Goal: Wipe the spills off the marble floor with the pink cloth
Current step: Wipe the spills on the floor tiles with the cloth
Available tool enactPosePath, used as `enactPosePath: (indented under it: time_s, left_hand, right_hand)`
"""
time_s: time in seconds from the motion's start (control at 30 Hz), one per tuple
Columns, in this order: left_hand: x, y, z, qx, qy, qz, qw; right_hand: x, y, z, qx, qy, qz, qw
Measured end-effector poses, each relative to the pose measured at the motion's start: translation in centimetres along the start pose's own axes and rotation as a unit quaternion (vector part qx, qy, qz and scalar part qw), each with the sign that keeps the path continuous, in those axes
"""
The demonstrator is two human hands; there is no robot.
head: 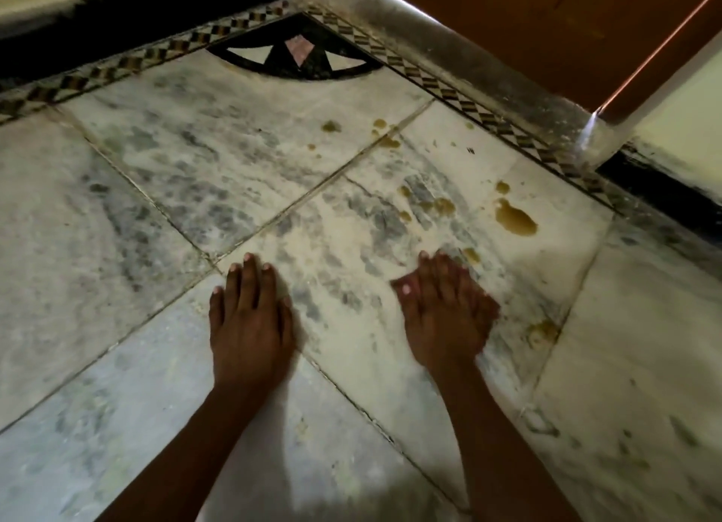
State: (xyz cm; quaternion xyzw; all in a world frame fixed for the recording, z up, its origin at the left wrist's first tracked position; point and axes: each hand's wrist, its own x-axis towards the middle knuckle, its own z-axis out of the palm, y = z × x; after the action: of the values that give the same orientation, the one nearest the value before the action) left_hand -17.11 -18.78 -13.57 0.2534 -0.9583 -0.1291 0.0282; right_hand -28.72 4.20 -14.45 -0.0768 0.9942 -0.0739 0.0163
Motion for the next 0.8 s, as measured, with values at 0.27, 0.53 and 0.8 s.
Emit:
enactPosePath:
  time_s: [0.27,0.53,0.8]
  left_hand:
    - [-1.0,8.4,1.1,-0.021,-0.032,-0.004,0.999]
    - [-1.2,9.0,2.2,0.009,-0.02,0.003,1.0]
    - [-1.5,9.0,1.9,0.001,-0.012,0.005,1.0]
  right_hand:
    - [-1.9,-1.0,0.0,0.031,-0.021,-0.103,0.994]
    - [3.2,0.3,-0.8,0.075,-0.061,0.165,0.982]
    - [-5.9,6.0,-0.7,0.016,-0.016,-0.043,0.999]
